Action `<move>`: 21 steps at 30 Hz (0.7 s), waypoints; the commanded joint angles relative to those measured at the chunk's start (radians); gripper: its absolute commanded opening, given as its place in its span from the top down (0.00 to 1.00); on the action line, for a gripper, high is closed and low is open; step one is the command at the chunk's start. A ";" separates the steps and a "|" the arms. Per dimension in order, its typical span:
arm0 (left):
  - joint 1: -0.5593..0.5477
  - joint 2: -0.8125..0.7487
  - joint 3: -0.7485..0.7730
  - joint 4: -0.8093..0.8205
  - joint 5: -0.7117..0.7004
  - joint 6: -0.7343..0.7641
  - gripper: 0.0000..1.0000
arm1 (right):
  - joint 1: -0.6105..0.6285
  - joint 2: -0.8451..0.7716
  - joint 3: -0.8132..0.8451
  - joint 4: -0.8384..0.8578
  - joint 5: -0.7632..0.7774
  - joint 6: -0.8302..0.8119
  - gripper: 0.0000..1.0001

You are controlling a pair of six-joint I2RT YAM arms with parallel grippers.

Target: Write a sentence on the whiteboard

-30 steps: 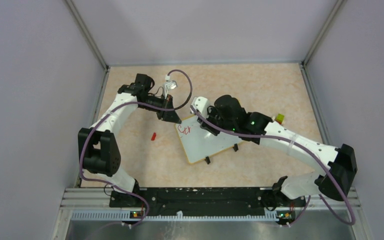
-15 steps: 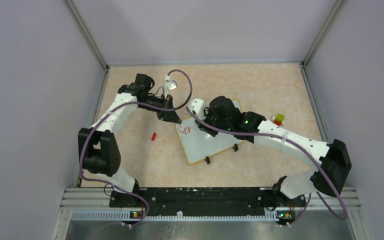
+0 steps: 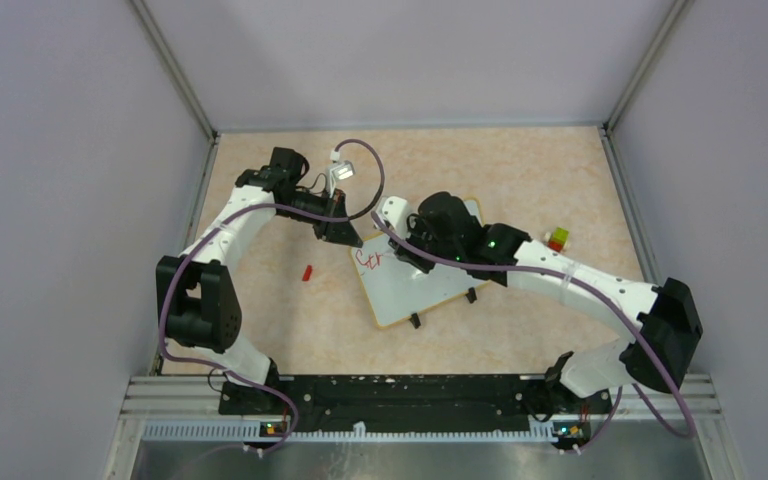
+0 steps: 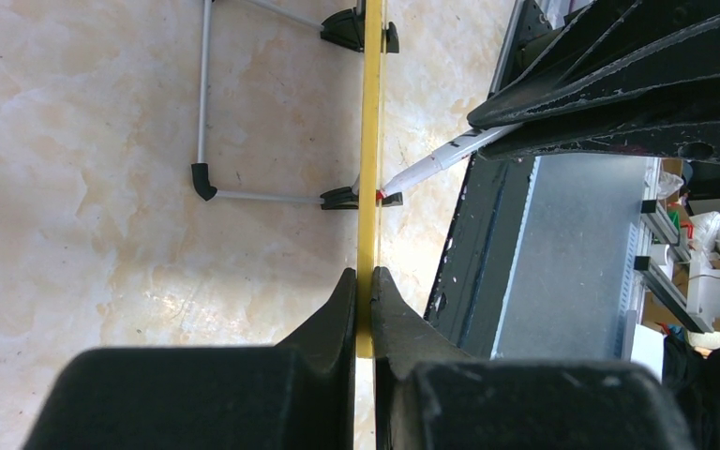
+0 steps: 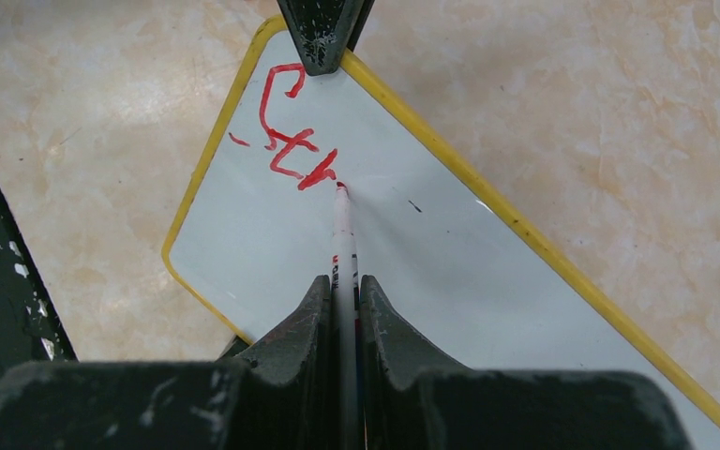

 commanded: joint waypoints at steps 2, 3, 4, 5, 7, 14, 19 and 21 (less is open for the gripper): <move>-0.007 -0.009 0.021 -0.010 0.009 -0.009 1.00 | -0.002 -0.007 -0.030 0.027 0.004 -0.001 1.00; -0.007 -0.009 0.021 -0.010 0.009 -0.008 1.00 | -0.002 -0.011 -0.038 0.026 0.003 -0.001 1.00; -0.007 -0.009 0.021 -0.011 0.008 -0.008 1.00 | -0.002 -0.014 -0.044 0.026 0.000 0.000 1.00; -0.007 -0.009 0.021 -0.011 0.008 -0.008 1.00 | -0.003 -0.017 -0.050 0.025 -0.002 0.000 1.00; -0.007 -0.009 0.021 -0.011 0.008 -0.008 1.00 | -0.002 -0.024 -0.058 0.021 -0.001 0.000 1.00; -0.007 -0.009 0.021 -0.010 0.008 -0.011 1.00 | -0.013 -0.045 -0.046 0.014 0.052 -0.013 1.00; -0.007 -0.009 0.023 -0.010 0.008 -0.012 1.00 | -0.021 -0.039 -0.011 0.019 0.072 -0.015 1.00; -0.007 -0.009 0.023 -0.010 0.010 -0.012 1.00 | -0.021 -0.033 -0.001 0.024 0.073 -0.015 1.00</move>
